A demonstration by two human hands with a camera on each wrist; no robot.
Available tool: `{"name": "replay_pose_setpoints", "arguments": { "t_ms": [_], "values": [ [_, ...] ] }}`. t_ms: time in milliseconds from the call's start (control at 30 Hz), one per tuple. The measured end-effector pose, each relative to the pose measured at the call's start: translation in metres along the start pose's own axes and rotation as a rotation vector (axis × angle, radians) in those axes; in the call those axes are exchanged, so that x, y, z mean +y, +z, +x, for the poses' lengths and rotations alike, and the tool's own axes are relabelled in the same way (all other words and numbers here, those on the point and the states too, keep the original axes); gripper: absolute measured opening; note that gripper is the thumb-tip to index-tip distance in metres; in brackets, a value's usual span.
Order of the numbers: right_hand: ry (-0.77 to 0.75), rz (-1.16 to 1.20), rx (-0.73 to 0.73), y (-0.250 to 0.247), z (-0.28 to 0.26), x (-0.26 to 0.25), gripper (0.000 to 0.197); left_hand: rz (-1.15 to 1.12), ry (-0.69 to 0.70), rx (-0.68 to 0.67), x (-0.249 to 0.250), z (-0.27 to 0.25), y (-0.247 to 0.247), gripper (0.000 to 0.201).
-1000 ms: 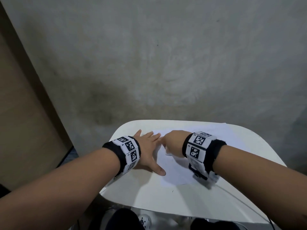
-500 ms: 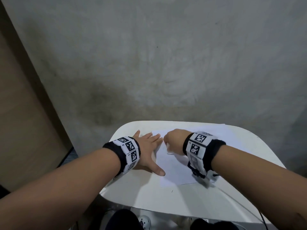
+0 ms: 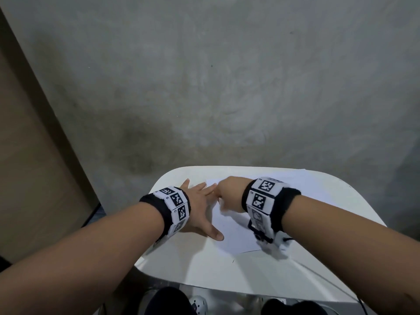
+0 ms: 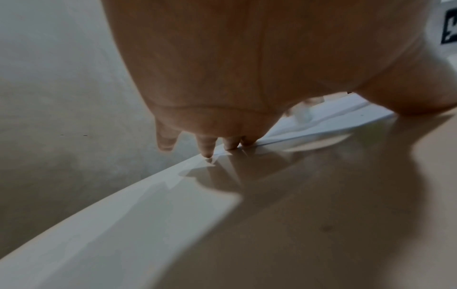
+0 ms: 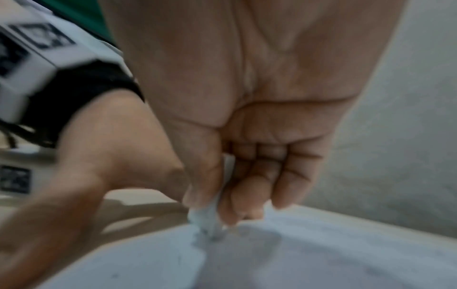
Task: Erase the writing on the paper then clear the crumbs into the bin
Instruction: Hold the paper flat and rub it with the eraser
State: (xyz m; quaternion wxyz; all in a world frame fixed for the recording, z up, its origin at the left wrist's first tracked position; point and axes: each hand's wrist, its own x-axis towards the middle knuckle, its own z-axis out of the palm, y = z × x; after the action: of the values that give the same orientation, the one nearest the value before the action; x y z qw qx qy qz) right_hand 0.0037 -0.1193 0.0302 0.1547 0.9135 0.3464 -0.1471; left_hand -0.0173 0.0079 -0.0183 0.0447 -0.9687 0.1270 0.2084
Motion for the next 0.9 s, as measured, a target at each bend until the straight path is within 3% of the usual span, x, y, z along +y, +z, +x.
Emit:
{"name": "replay_pose_setpoints", "arguments": {
  "t_ms": [100,267,467,700,833,900],
  "values": [
    [-0.011,0.083,0.013,0.002,-0.001,-0.001,0.027,-0.019,-0.009,-0.009,-0.001,0.001,0.0,0.125],
    [-0.067,-0.121,-0.293,-0.001,-0.018,0.005,0.03,0.02,-0.026,-0.008,0.003,-0.004,0.0,0.125],
    [-0.039,0.025,-0.039,-0.001,-0.014,0.001,0.019,-0.023,-0.011,0.009,0.003,-0.006,-0.001,0.124],
    [-0.099,-0.085,-0.328,0.002,-0.035,0.009,0.028,0.004,-0.049,-0.009,0.004,-0.006,0.0,0.124],
    [-0.08,0.008,-0.035,0.006,-0.026,-0.007,0.021,0.014,-0.048,0.003,0.006,-0.004,0.001,0.126],
    [-0.089,0.039,-0.033,0.012,-0.033,-0.006,0.013,0.02,-0.053,-0.009,0.006,-0.005,-0.001,0.124]
  ]
}}
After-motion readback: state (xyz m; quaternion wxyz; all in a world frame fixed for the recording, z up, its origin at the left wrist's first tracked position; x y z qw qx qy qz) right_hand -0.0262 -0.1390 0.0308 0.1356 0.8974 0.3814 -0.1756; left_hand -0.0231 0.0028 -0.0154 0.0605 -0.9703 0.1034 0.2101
